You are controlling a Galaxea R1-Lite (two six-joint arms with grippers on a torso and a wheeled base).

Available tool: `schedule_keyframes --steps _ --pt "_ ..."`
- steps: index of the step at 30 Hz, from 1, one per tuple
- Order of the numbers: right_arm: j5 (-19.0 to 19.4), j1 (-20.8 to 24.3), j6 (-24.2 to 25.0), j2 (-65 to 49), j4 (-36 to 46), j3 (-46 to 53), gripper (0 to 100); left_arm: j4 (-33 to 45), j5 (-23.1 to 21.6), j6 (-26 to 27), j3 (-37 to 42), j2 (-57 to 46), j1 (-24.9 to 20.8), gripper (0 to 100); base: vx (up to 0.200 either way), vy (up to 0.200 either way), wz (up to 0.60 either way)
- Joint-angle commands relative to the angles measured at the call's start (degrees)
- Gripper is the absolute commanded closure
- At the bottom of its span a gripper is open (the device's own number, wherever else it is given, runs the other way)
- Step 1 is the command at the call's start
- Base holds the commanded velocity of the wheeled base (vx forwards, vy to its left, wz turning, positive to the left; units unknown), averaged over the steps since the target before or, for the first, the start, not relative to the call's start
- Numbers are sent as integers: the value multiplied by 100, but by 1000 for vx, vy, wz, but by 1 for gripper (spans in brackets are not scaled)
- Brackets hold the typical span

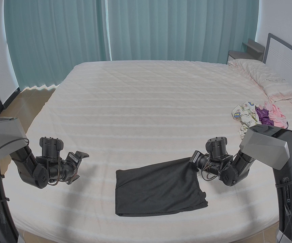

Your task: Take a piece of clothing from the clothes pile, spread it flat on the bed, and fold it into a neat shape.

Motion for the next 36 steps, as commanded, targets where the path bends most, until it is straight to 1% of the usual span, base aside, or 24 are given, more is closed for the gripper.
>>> schedule_keyframes --steps 1,9,10,16,22,25,28,31,33,34,36 --pt "1 -7 0 36 -13 2 100 0 1 1 1 11 1 0 0 0 0" --pt "1 -7 -9 36 -13 -16 100 0 9 97 10 29 1 0 0 0 0" --pt "1 -7 -9 36 -22 28 0 0 9 97 10 38 1 0 0 0 0" --pt "1 -69 -9 -193 -48 178 0 0 9 97 10 38 1 0 0 0 0" --pt "98 -148 -9 -773 -75 705 0 0 9 97 10 29 1 0 0 0 0" --pt "185 -60 -53 -1124 -163 1558 0 -9 9 97 45 29 1 0 0 0 0" --pt "370 142 -88 -1265 -549 2270 0 -185 18 106 89 46 -17 0 0 0 0" --pt "563 300 -167 -1282 -1129 2999 0 -343 18 106 141 82 -17 0 0 0 0" --pt "713 362 -308 -1256 -1437 3315 0 -369 18 106 150 82 -17 0 0 0 0" --pt "897 379 -510 -1195 -1745 3588 0 -369 18 97 150 82 -17 0 0 0 0" --pt "1047 379 -747 -1098 -2158 3878 0 -369 9 97 141 82 -17 0 0 0 0"
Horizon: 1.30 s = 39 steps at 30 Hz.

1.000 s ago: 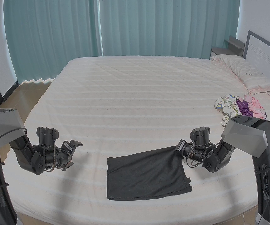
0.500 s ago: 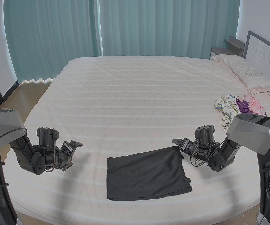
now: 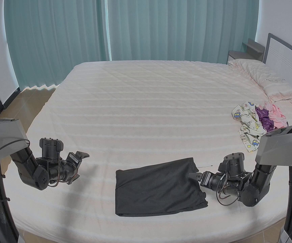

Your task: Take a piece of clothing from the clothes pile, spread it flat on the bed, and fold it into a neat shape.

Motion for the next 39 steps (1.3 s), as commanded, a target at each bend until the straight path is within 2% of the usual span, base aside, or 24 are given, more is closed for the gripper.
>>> schedule_keyframes --steps 1,5,15,16,39 --pt "457 194 -518 24 -999 1112 0 -107 -8 -9 48 35 -6 0 0 0 0" --pt "457 220 -720 367 -1465 1279 0 -107 -8 -9 48 35 -6 0 0 0 0" --pt "457 317 -834 560 -1659 1287 0 -107 -8 -9 48 44 -6 0 0 0 0" --pt "457 317 -834 560 -1659 1287 100 -107 -8 -9 48 44 -6 0 0 0 0" --pt "439 317 -1142 358 -1790 1955 100 -107 -8 0 56 44 -6 0 0 0 0"
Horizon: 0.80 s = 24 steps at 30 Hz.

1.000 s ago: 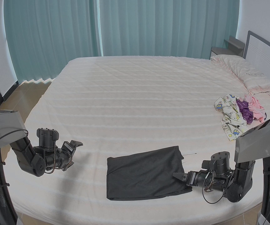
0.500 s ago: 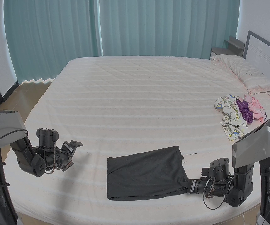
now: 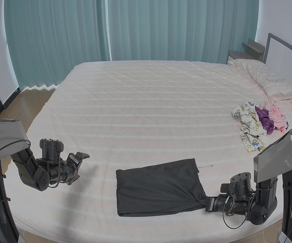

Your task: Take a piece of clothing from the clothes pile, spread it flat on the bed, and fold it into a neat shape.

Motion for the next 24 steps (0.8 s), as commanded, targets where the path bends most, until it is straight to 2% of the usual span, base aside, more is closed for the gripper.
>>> schedule_keyframes --steps 1,7,12,18,21,22,24 --pt "1 22 -35 49 -1 48 0 -3 1 -2 -1 3 3 0 0 0 0" --pt "1 13 -70 -21 -54 118 0 -3 1 -2 25 -6 3 0 0 0 0" --pt "1 -207 -87 -276 -168 74 0 -328 -43 288 315 -41 -111 0 0 0 0" --pt "28 -479 -17 -223 -150 -392 0 -1620 -8 604 1045 90 -982 0 0 0 0" --pt "10 -444 -8 40 -98 -726 0 -1910 10 991 1168 345 -1272 0 0 0 0" --pt "-43 -418 -8 269 -80 -1024 0 -2121 27 1404 1282 512 -1395 0 0 0 0" --pt "-51 -418 -8 480 -45 -1315 0 -2305 36 1843 1344 741 -1430 0 0 0 0"
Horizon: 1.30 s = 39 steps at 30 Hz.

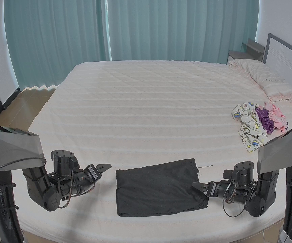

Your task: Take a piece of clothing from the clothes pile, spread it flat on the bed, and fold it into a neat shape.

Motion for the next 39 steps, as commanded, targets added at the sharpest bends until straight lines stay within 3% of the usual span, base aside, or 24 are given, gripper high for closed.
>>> schedule_keyframes --steps 1,4,14,25,39 --pt "-46 -20 19 638 75 -789 0 -474 38 831 343 689 -409 0 0 0 0" --pt "-38 -20 19 700 216 -1000 0 -703 99 1217 343 864 -471 0 0 0 0" --pt "-38 129 19 981 541 -1553 0 -703 275 1586 -44 1207 -866 0 0 0 0" --pt "33 463 27 1078 479 -1817 0 -668 301 1595 -378 1321 -1051 0 0 0 0" --pt "200 551 89 1104 435 -1817 0 -422 301 1586 -782 1400 -1218 0 0 0 0"
